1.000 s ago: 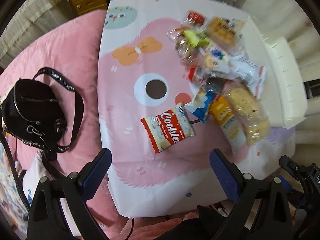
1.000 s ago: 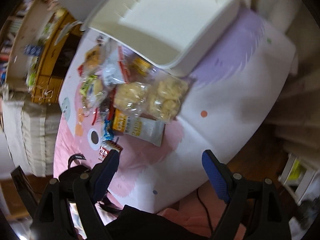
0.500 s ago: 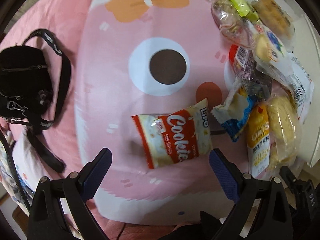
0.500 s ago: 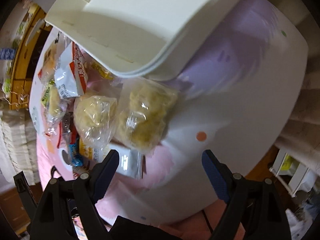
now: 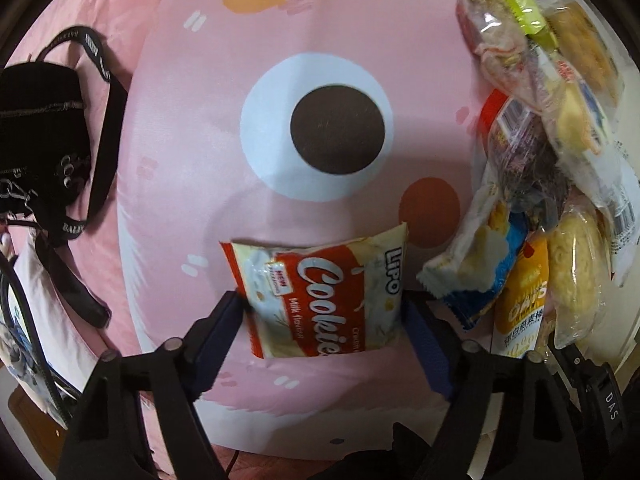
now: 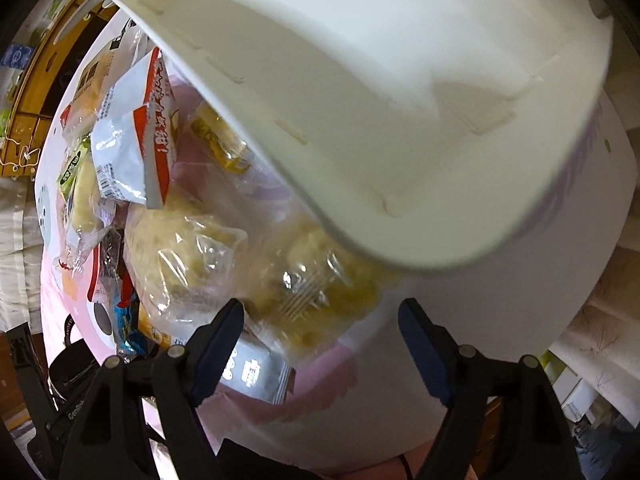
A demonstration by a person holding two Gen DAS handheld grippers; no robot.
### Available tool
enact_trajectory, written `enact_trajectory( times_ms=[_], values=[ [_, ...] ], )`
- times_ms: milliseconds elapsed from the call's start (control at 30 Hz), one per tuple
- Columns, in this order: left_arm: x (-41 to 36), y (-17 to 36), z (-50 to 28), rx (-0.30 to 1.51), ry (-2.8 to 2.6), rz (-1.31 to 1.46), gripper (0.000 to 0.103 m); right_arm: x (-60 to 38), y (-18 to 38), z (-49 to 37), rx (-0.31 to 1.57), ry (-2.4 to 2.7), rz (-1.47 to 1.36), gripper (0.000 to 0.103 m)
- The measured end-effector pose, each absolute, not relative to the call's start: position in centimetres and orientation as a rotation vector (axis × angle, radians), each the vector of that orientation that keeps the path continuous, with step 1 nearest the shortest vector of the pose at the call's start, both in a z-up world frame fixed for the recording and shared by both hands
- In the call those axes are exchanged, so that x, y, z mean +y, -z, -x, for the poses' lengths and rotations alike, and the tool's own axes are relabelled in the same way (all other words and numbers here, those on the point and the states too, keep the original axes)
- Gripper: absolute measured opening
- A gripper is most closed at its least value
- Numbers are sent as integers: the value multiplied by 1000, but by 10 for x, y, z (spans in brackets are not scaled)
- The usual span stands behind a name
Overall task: Organize snacks
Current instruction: 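Close the left tool on the Cookies packet while the right tool grips the clear snack bag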
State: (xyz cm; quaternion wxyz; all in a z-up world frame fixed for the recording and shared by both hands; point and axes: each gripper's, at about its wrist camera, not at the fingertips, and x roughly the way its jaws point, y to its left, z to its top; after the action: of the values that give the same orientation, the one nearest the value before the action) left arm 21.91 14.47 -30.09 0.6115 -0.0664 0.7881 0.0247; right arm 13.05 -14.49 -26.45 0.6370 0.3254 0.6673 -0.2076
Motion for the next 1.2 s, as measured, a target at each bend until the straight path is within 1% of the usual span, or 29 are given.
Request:
enact_trajectory(
  times_ms=[167,367,433,467,533,567,633,700,900,1100,1200],
  values=[
    [143,299,-220,1820,-78,161,77,-148,269,-138,1524,451,-710,77],
    [144,296,-222,1828,-86,174,68,-148,271,-145,1534,444,-667,76],
    [146,294,-221,1826,-89,178,62,-147,270,-145,1537,446,-645,73],
    [147,292,-220,1822,-92,181,56,-143,269,-146,1536,447,-638,71],
    [148,289,-219,1815,-95,195,53,-141,266,-146,1523,436,-631,62],
    [148,288,-218,1811,-98,208,52,-137,264,-146,1516,429,-633,60],
    [151,286,-217,1810,-103,231,51,-132,262,-146,1498,413,-638,50],
    [154,284,-215,1810,-106,247,50,-128,259,-145,1482,399,-635,42],
    [179,274,-200,1800,-131,280,49,-113,253,-138,1429,413,-566,38],
    [197,250,-186,1743,-90,288,49,-76,250,-123,1368,424,-450,31],
    [201,242,-177,1731,-52,273,49,-59,248,-110,1347,421,-427,31]
  ],
)
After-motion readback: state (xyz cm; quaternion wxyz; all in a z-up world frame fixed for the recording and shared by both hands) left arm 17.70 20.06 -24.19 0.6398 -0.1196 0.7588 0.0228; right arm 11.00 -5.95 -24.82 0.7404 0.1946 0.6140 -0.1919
